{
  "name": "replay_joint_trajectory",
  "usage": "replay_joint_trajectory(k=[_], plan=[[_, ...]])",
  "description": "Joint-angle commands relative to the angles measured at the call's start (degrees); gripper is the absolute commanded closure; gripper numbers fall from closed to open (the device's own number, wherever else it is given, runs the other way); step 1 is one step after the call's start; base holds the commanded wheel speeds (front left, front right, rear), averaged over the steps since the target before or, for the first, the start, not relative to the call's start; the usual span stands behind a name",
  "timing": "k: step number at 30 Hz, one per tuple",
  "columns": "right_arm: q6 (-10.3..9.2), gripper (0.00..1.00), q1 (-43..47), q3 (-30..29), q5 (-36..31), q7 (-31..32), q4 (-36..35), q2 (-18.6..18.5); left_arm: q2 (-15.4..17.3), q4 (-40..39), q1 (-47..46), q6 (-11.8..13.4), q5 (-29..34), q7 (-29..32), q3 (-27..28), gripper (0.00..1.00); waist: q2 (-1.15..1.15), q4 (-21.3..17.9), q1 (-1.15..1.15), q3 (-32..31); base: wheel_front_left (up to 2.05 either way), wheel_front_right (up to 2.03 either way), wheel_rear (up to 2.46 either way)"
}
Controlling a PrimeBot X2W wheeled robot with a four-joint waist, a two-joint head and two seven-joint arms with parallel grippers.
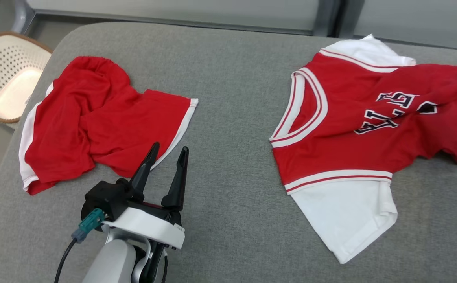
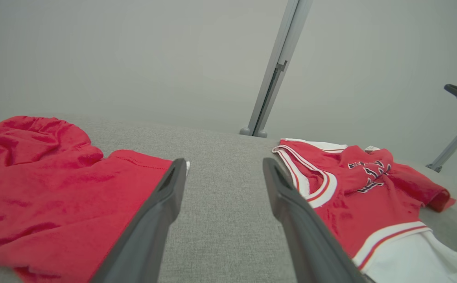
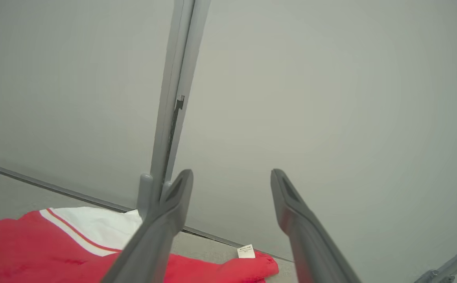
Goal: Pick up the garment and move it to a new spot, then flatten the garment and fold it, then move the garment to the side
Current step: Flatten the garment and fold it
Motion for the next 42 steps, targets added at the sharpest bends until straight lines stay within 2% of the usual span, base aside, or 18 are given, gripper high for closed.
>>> replay_joint_trajectory(k=[1, 6, 13, 18, 25, 28, 31, 34, 39, 42], plan=[[-0.04, 0.00, 1.8, -0.1, 1.2, -1.5, -0.3, 1.1, 0.2, -0.1, 0.8, -0.1, 0.5, 0.0, 0.4, 0.00, 0.00, -2.8, 0.00, -3.0, 0.00, 0.00, 0.00], [-0.04, 0.00, 10.1, 0.3, 4.9, -5.7, -4.3, 6.8, 0.2, -0.5, 2.6, -0.1, 0.8, 0.0, 1.0, 0.00, 0.00, -5.7, 0.00, -6.7, 0.00, 0.00, 0.00], [-0.02, 0.00, 24.9, -1.9, 12.6, -7.3, -14.5, 16.5, 0.2, -0.4, 5.4, -0.1, 0.8, 0.0, 2.1, 0.00, 0.00, -8.3, 0.00, -10.3, 0.00, 0.00, 0.00], [-0.04, 0.00, 33.2, -0.7, 12.2, -7.4, -22.3, 19.5, 0.2, -0.4, 6.7, -0.1, 0.8, 0.0, 2.8, 0.00, 0.00, -10.2, 0.00, -10.5, 0.00, 0.00, 0.00], [-0.02, 0.00, 36.5, -1.2, 10.3, -7.4, -28.8, 21.6, 0.2, 0.0, 5.9, -0.1, 1.7, 0.0, 2.6, 0.00, 0.00, -13.0, 0.00, -9.4, 0.00, 0.00, 0.00], [-0.02, 0.00, 36.6, -1.5, 9.8, -7.4, -30.3, 22.1, 0.2, 1.2, 4.5, -0.1, -0.6, 0.0, 0.6, 0.00, 0.00, -14.5, 0.00, -8.5, 0.00, 0.00, 0.00], [-0.02, 0.00, 36.6, -1.7, 9.3, -7.4, -31.1, 22.4, 0.3, 6.4, 2.9, -0.1, -0.9, 0.7, -2.6, 0.00, 0.00, -16.3, 0.00, -7.7, 0.00, 0.00, 0.00], [-0.03, 0.00, 36.5, -1.8, 8.6, -7.4, -31.3, 23.0, 0.2, 13.4, -0.3, 0.1, -4.3, 4.5, -5.0, 0.00, 0.00, -18.9, 0.00, -6.5, 0.00, 0.00, 0.00], [-0.03, 0.00, 36.6, -1.8, 9.2, -7.4, -31.6, 23.5, 0.3, 18.5, -3.4, 2.1, -7.2, 7.4, -6.6, 0.00, 0.00, -21.4, 0.00, -5.2, 0.00, 0.00, 0.00], [-0.03, 0.00, 36.2, -1.9, 9.0, -7.4, -31.9, 23.2, 0.2, 20.2, -4.6, 2.3, -8.6, 7.9, -7.5, 0.00, 0.00, -22.4, 0.00, -4.6, 0.00, 0.00, 0.00]])
